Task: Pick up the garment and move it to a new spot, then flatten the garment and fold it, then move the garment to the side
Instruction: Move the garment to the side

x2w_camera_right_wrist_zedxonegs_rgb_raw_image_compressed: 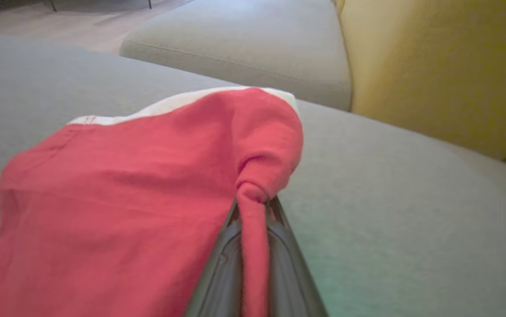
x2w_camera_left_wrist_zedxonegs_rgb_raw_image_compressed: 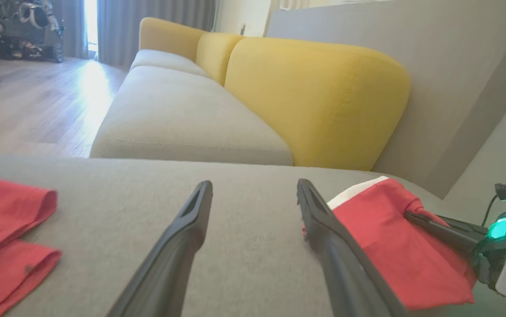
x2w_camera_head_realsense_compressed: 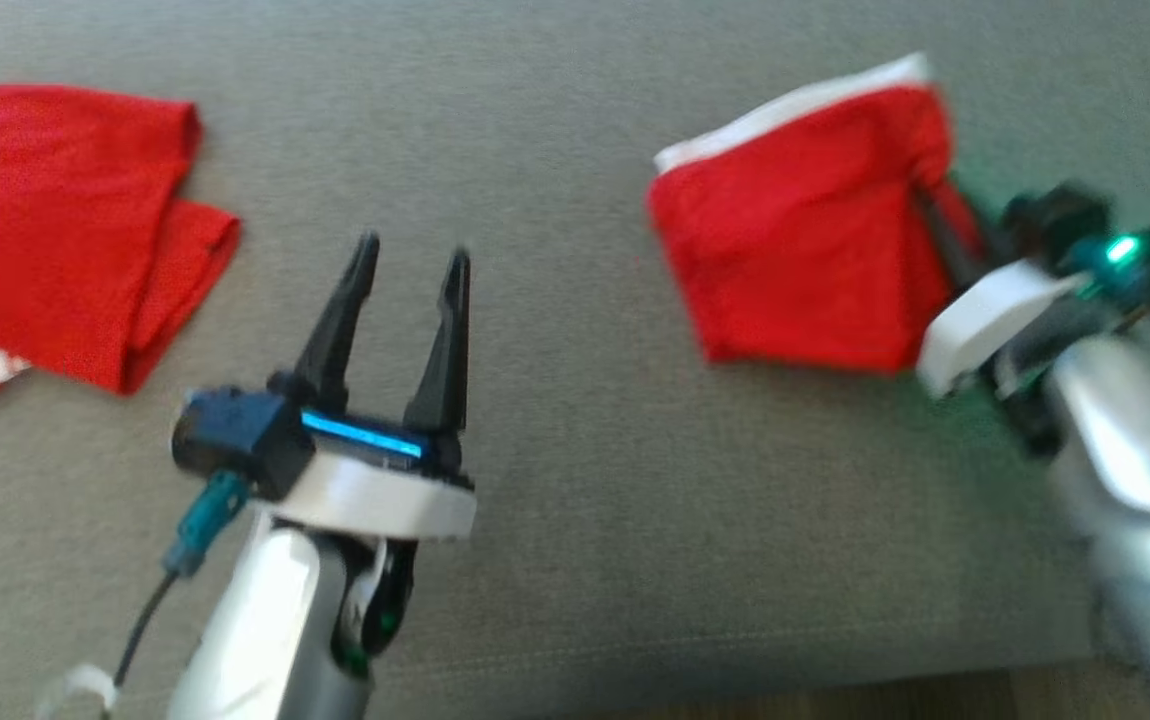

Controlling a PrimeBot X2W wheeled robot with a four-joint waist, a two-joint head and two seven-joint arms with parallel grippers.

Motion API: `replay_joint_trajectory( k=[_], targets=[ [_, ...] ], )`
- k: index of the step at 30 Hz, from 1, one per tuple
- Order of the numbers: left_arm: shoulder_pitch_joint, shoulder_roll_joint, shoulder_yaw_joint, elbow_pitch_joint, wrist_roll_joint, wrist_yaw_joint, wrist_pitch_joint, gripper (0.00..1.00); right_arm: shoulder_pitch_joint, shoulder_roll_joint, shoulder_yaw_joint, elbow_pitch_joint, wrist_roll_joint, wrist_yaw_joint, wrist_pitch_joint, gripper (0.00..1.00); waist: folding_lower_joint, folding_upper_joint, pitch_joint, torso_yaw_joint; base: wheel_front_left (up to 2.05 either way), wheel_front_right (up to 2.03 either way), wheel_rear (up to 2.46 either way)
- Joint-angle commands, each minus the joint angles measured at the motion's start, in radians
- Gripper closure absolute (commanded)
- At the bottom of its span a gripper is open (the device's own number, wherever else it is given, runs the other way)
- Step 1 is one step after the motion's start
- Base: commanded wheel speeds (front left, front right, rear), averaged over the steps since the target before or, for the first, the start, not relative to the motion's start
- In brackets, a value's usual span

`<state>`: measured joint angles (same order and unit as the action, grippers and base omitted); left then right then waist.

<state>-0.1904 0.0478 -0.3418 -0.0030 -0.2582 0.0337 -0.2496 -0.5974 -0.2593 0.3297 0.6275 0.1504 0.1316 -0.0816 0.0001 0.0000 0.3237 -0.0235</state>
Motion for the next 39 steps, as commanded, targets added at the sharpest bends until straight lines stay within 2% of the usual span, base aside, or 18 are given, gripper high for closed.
replay_joint_trajectory(
  k=[1, 8, 12, 19, 30, 31, 32, 39],
  targets=[
    [-0.073, 0.002, 0.031, -0.043, 0.022, -0.013, -0.012, 0.0, -0.056, -0.058, 0.027, -0.037, 0.025, -0.001, 0.014, 1.0, -0.0001, 0.0, 0.04, -0.046, 0.0, 0.0, 0.0],
    [-0.231, 0.002, 0.054, -0.031, 0.084, -0.072, -0.012, 0.0, -0.193, -0.219, 0.075, -0.043, 0.111, -0.001, 0.039, 1.0, -0.0001, 0.0, 0.141, -0.137, 0.0, 0.0, 0.0],
    [-0.311, 0.004, 0.07, -0.03, 0.108, -0.101, -0.012, 0.0, -0.263, -0.266, 0.073, -0.026, 0.134, -0.001, 0.04, 1.0, -0.0001, 0.0, 0.205, -0.182, 0.0, 0.0, 0.0],
    [-0.38, 0.008, 0.078, -0.023, 0.129, -0.125, -0.012, 0.0, -0.345, -0.287, 0.014, 0.032, 0.148, -0.001, 0.044, 1.0, -0.0001, 0.0, 0.268, -0.228, 0.0, 0.0, 0.0],
    [-0.379, 0.007, 0.09, -0.018, 0.134, -0.142, -0.012, 0.0, -0.383, -0.22, -0.108, 0.106, 0.133, -0.001, 0.059, 1.0, -0.0001, 0.0, 0.29, -0.238, 0.0, 0.0, 0.0],
    [-0.378, 0.007, 0.093, -0.018, 0.133, -0.143, -0.012, 0.0, -0.382, -0.222, -0.112, 0.106, 0.124, -0.001, 0.054, 0.91, -0.0001, 0.0, 0.289, -0.236, 0.0, 0.0, 0.0],
    [-0.376, 0.007, 0.097, -0.019, 0.133, -0.143, -0.012, 0.0, -0.38, -0.22, -0.12, 0.106, 0.123, -0.001, 0.047, 0.0, -0.0001, 0.0, 0.287, -0.234, 0.0, 0.0, 0.0],
    [-0.351, 0.005, 0.118, -0.017, 0.12, -0.145, -0.012, 0.0, -0.356, -0.216, -0.141, 0.092, 0.13, -0.001, 0.058, 0.0, -0.0001, 0.0, 0.246, -0.214, 0.0, 0.0, 0.0]
  ],
)
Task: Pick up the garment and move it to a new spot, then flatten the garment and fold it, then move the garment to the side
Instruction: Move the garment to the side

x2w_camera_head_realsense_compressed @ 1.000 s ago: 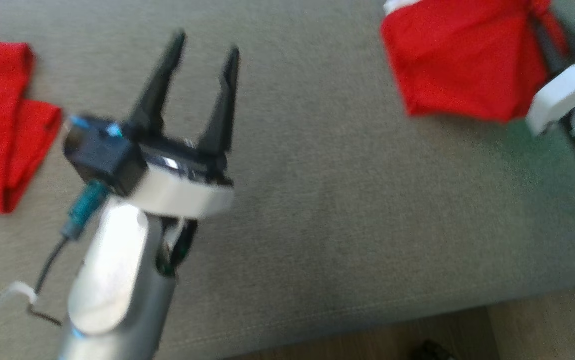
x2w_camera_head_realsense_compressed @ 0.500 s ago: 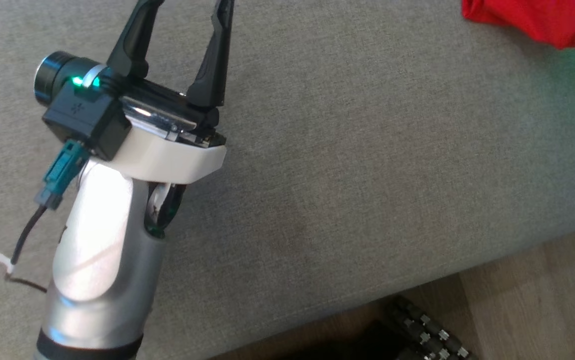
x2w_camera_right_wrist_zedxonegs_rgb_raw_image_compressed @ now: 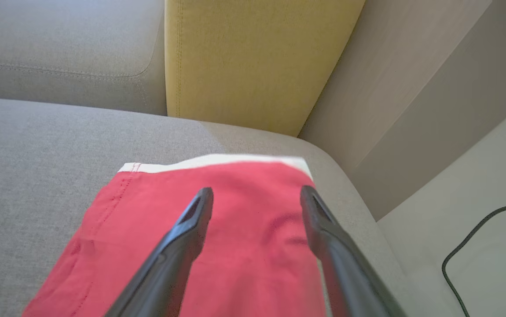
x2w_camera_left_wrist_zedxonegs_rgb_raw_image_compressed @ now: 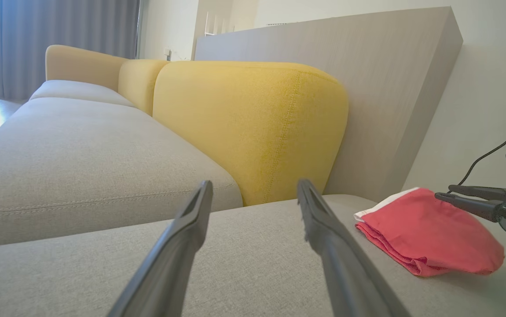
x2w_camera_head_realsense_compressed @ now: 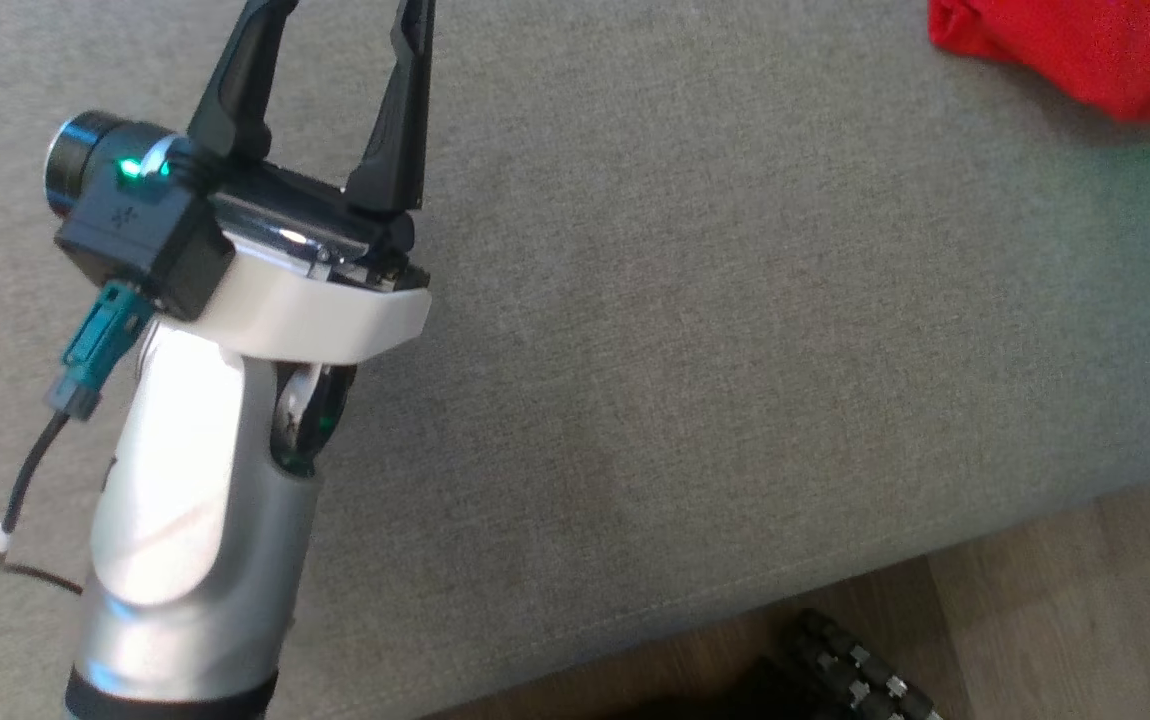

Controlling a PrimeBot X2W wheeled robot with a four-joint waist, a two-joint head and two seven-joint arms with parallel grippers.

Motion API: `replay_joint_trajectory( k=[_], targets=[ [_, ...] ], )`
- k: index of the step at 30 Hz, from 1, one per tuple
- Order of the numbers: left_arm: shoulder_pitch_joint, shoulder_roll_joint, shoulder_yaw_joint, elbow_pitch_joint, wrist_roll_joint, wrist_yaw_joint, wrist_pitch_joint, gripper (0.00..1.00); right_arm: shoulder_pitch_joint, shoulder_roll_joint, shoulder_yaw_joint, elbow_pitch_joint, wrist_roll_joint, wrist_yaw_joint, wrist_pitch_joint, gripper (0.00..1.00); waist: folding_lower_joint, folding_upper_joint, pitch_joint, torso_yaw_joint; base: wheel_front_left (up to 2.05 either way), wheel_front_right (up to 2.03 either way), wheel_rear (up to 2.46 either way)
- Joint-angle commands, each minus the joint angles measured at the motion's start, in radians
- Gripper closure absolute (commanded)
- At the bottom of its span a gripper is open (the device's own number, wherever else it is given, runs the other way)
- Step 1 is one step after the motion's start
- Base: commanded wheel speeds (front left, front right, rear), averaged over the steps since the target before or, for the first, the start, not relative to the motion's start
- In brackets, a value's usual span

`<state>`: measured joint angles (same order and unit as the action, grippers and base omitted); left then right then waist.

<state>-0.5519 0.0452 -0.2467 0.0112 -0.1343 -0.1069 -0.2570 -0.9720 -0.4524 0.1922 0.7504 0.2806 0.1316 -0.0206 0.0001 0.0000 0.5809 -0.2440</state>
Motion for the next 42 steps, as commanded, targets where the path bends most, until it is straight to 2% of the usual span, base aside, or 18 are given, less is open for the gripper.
replay_joint_trajectory(
  k=[1, 6, 11, 12, 14, 19, 23, 29, 33, 39, 42],
  targets=[
    [0.017, 0.007, 0.025, -0.03, -0.007, -0.004, -0.005, 0.0, 0.021, -0.023, -0.009, -0.037, -0.004, -0.001, -0.005, 0.0, -0.0001, 0.0, -0.023, 0.011, 0.0, 0.0, 0.0],
    [0.058, 0.006, 0.035, -0.032, -0.04, 0.014, -0.005, 0.0, 0.035, 0.007, -0.021, -0.091, -0.018, -0.001, -0.023, 0.0, -0.0001, 0.0, -0.102, 0.043, 0.0, 0.0, 0.0],
    [0.12, 0.005, 0.04, -0.036, -0.086, 0.049, -0.005, 0.0, 0.09, 0.083, -0.011, -0.189, -0.01, -0.001, -0.048, 0.0, -0.0001, 0.0, -0.195, 0.087, 0.0, 0.0, 0.0],
    [0.152, 0.005, 0.045, -0.036, -0.097, 0.06, -0.005, 0.0, 0.13, 0.119, 0.005, -0.234, -0.001, -0.001, -0.057, 0.0, -0.0001, 0.0, -0.234, 0.105, 0.0, 0.0, 0.0],
    [0.186, 0.005, 0.051, -0.036, -0.108, 0.072, -0.005, 0.0, 0.18, 0.146, 0.032, -0.282, -0.001, -0.001, -0.069, 0.0, -0.0001, 0.0, -0.269, 0.125, 0.0, 0.0, 0.0],
    [0.256, 0.005, 0.053, -0.034, -0.129, 0.09, -0.005, 0.0, 0.294, 0.183, 0.061, -0.358, -0.019, -0.001, -0.11, 0.0, -0.0001, 0.0, -0.342, 0.17, 0.0, 0.0, 0.0],
    [0.319, 0.005, 0.051, -0.035, -0.135, 0.103, -0.005, 0.0, 0.412, 0.222, 0.063, -0.414, -0.091, -0.001, -0.158, 0.0, -0.0001, 0.0, -0.392, 0.205, 0.0, 0.0, 0.0],
    [0.393, 0.005, 0.035, -0.04, -0.142, 0.131, -0.005, 0.0, 0.592, 0.322, -0.017, -0.471, -0.157, -0.001, -0.197, 0.0, -0.0001, 0.0, -0.442, 0.244, 0.0, 0.0, 0.0],
    [0.438, 0.005, 0.028, -0.049, -0.144, 0.149, -0.005, 0.0, 0.684, 0.362, -0.063, -0.511, -0.199, -0.001, -0.213, 0.0, -0.0001, 0.0, -0.469, 0.257, 0.0, 0.0, 0.0],
    [0.496, 0.005, 0.012, -0.056, -0.135, 0.16, -0.005, 0.0, 0.779, 0.388, -0.098, -0.552, -0.301, -0.001, -0.228, 0.0, -0.0001, 0.0, -0.499, 0.264, 0.0, 0.0, 0.0],
    [0.511, 0.005, 0.01, -0.055, -0.134, 0.16, -0.005, 0.0, 0.808, 0.396, -0.12, -0.564, -0.315, -0.001, -0.232, 0.0, -0.0001, 0.0, -0.508, 0.267, 0.0, 0.0, 0.0]
  ],
)
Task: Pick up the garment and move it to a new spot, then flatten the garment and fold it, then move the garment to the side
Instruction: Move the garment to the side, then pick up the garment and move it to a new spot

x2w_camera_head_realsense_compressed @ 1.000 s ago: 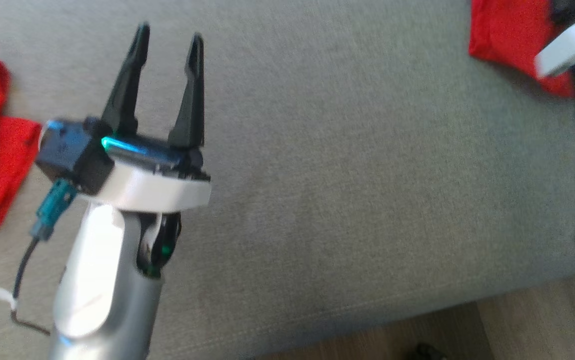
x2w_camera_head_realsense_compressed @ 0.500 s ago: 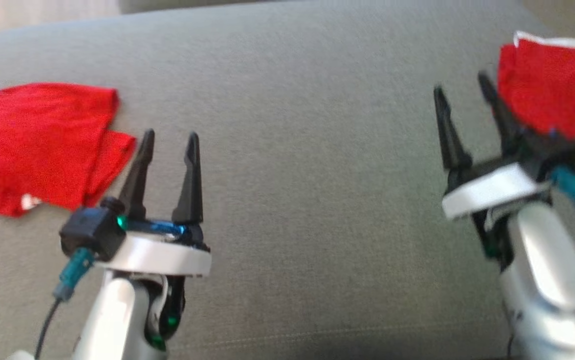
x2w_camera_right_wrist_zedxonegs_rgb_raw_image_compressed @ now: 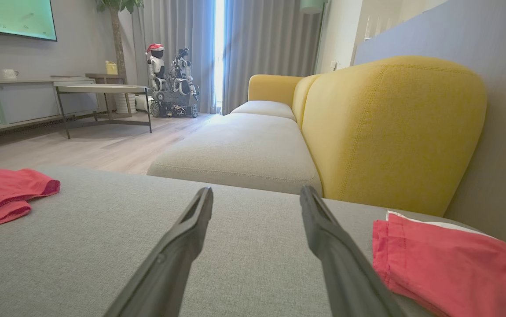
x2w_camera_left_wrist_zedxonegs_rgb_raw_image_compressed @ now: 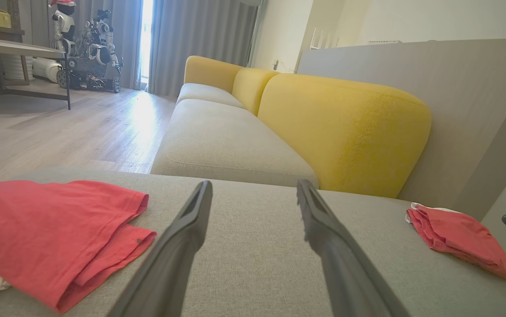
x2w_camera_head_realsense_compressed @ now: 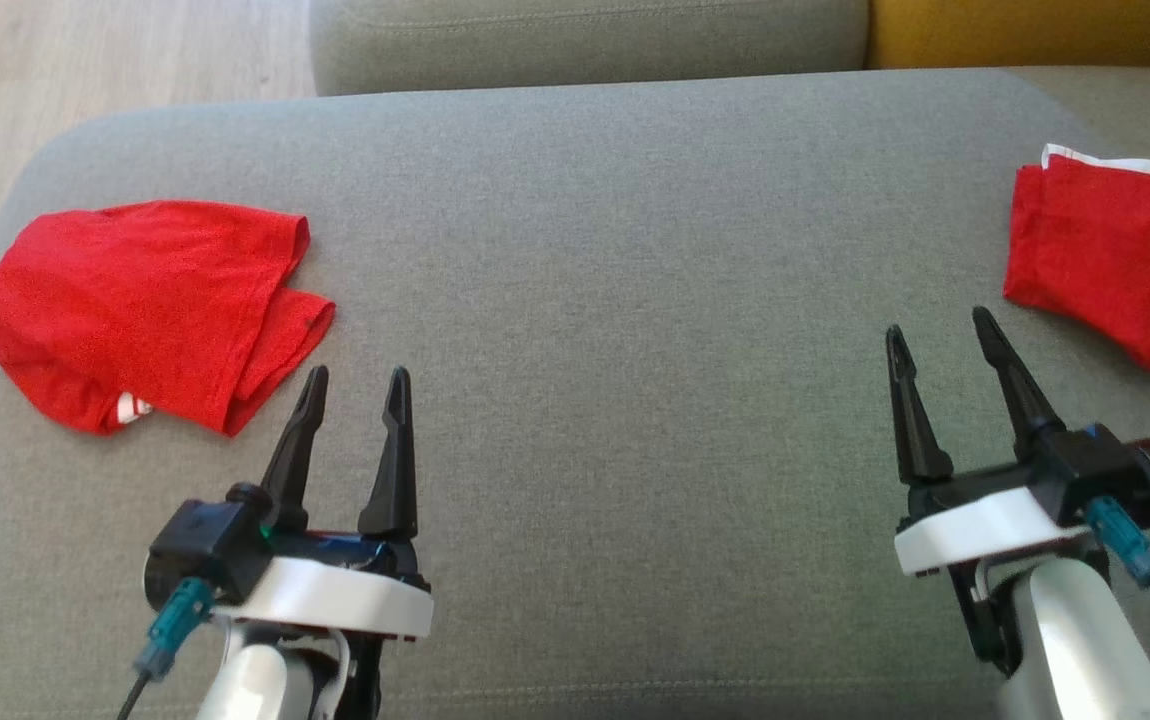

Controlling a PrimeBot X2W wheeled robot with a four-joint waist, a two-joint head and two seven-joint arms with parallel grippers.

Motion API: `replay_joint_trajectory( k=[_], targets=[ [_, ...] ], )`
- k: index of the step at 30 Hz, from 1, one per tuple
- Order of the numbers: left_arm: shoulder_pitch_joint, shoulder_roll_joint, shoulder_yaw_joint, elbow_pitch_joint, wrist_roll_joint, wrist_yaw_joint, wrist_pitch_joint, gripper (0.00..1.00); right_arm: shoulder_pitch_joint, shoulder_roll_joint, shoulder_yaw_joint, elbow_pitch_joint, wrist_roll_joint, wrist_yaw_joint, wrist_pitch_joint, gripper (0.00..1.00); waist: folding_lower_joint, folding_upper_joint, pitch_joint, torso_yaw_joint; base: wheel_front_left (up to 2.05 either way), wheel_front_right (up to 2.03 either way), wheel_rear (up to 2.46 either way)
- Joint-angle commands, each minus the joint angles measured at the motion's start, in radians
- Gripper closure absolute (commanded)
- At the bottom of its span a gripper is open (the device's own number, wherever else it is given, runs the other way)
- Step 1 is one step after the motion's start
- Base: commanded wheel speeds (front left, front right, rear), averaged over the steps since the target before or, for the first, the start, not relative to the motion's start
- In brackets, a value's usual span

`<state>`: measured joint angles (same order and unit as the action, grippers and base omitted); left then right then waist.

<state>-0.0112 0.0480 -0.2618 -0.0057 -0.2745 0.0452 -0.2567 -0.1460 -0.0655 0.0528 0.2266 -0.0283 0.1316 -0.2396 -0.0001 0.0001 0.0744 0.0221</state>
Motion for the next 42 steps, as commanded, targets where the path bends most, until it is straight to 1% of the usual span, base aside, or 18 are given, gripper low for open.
replay_joint_trajectory(
  k=[1, 14, 33, 37, 42],
  targets=[
    [-0.027, 0.002, 0.026, -0.039, 0.006, 0.008, -0.005, 0.0, -0.011, 0.011, 0.016, -0.042, -0.007, -0.001, -0.014, 0.0, 0.0001, -0.0001, -0.003, 0.002, 0.0, 0.0, 0.0],
    [-0.027, 0.002, 0.034, -0.049, 0.008, 0.008, -0.005, 0.0, 0.014, 0.015, 0.02, -0.054, 0.033, -0.001, -0.02, 0.0, 0.0001, -0.0001, 0.0, 0.006, 0.0, 0.0, 0.0],
    [-0.029, 0.002, 0.029, -0.046, 0.003, 0.011, -0.005, 0.0, 0.017, 0.015, 0.013, -0.055, 0.042, -0.001, -0.022, 0.0, 0.0001, -0.0001, 0.004, 0.009, 0.0, 0.0, 0.0],
    [-0.036, 0.002, 0.032, -0.049, 0.002, 0.01, -0.005, 0.0, 0.013, 0.015, 0.026, -0.061, 0.043, -0.001, -0.022, 0.0, 0.0001, -0.0001, 0.016, 0.03, 0.0, 0.0, 0.0],
    [-0.046, 0.002, 0.046, -0.054, -0.016, 0.019, -0.005, 0.0, 0.006, 0.015, 0.055, -0.067, 0.051, -0.001, -0.022, 0.0, 0.0001, -0.0001, 0.032, 0.09, 0.0, 0.0, 0.0]
  ],
)
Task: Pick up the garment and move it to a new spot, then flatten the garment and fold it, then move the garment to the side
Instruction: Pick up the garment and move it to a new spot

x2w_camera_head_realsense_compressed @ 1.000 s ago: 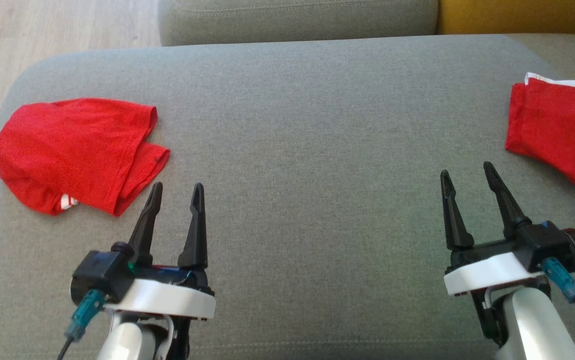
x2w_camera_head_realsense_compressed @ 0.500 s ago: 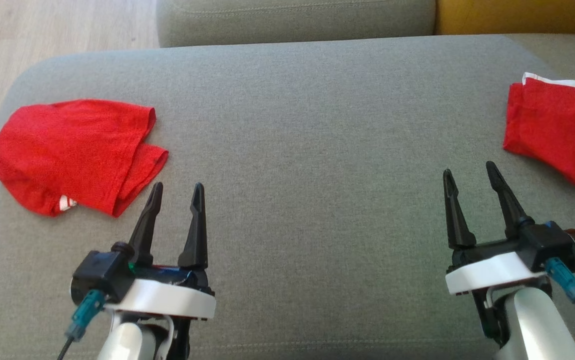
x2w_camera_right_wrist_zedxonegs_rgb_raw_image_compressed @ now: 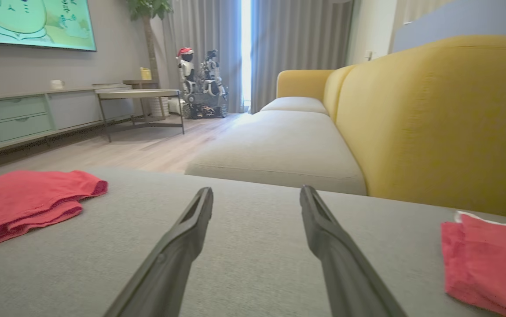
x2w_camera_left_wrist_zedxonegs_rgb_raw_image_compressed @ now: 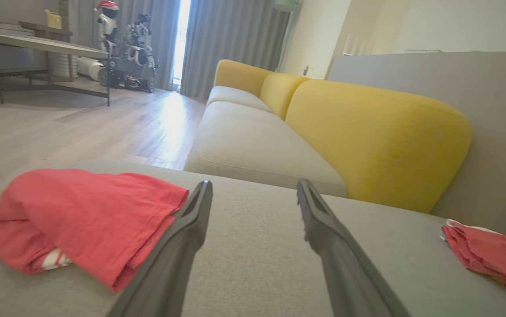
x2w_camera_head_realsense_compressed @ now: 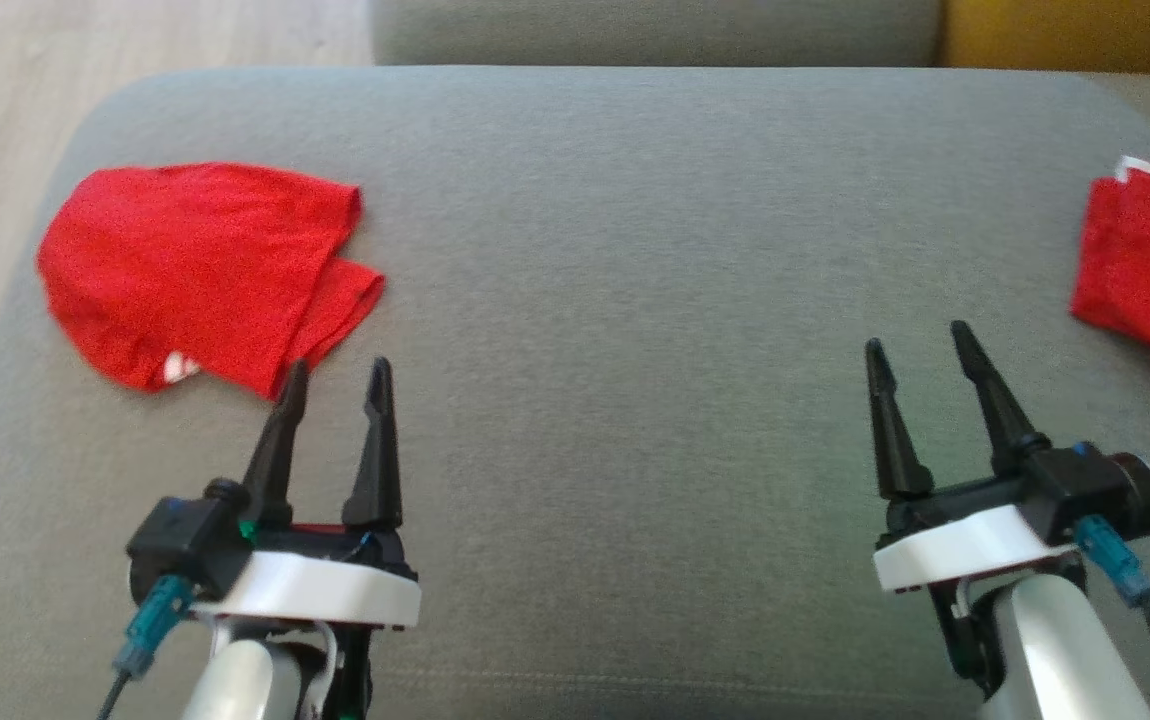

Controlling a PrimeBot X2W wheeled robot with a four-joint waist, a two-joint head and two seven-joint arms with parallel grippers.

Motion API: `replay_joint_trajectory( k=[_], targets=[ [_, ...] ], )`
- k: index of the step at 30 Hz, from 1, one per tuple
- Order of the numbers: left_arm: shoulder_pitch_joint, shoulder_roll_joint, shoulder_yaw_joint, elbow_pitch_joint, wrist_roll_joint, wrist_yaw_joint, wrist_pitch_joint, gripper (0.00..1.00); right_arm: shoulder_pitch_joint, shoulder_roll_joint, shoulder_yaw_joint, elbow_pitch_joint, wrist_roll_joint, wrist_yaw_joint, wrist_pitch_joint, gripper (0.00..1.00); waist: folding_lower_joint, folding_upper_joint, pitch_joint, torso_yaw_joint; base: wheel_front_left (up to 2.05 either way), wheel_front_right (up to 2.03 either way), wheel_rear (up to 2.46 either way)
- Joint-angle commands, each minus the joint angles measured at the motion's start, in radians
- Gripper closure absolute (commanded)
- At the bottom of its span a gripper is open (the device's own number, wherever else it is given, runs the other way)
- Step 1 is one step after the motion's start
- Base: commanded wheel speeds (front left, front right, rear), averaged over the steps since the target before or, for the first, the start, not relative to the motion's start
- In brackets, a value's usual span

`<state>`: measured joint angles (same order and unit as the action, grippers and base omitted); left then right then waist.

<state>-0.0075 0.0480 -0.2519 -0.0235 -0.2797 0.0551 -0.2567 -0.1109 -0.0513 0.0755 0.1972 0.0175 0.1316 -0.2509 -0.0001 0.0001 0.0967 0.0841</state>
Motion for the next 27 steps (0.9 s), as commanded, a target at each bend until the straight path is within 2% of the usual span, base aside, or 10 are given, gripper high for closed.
replay_joint_trajectory(
  k=[1, 9, 16, 21, 27],
  targets=[
    [-0.051, 0.002, 0.043, -0.037, -0.019, 0.011, -0.005, 0.0, -0.029, 0.001, 0.039, -0.037, 0.002, -0.001, -0.011, 0.0, 0.0001, -0.0001, 0.013, 0.044, 0.0, 0.0, 0.0],
    [-0.052, 0.002, 0.076, -0.033, -0.024, 0.032, -0.005, 0.0, -0.035, 0.001, 0.09, -0.026, -0.008, -0.001, -0.001, 0.0, 0.0001, -0.0001, 0.024, 0.19, 0.0, 0.0, 0.0],
    [-0.033, 0.002, 0.085, -0.042, -0.032, 0.039, -0.005, 0.0, -0.031, 0.001, 0.091, -0.02, -0.01, -0.001, -0.001, 0.0, 0.0001, -0.0001, 0.012, 0.301, 0.0, 0.0, 0.0],
    [-0.016, 0.002, 0.086, -0.048, -0.034, 0.043, -0.005, 0.0, -0.021, 0.001, 0.097, -0.018, -0.003, -0.001, -0.002, 0.0, 0.0001, -0.0001, 0.003, 0.357, 0.0, 0.0, 0.0],
    [-0.014, 0.002, 0.096, -0.052, -0.033, 0.044, -0.005, 0.0, -0.015, 0.001, 0.102, -0.012, 0.015, -0.001, -0.002, 0.0, 0.0001, -0.0001, -0.004, 0.374, 0.0, 0.0, 0.0]
  ],
)
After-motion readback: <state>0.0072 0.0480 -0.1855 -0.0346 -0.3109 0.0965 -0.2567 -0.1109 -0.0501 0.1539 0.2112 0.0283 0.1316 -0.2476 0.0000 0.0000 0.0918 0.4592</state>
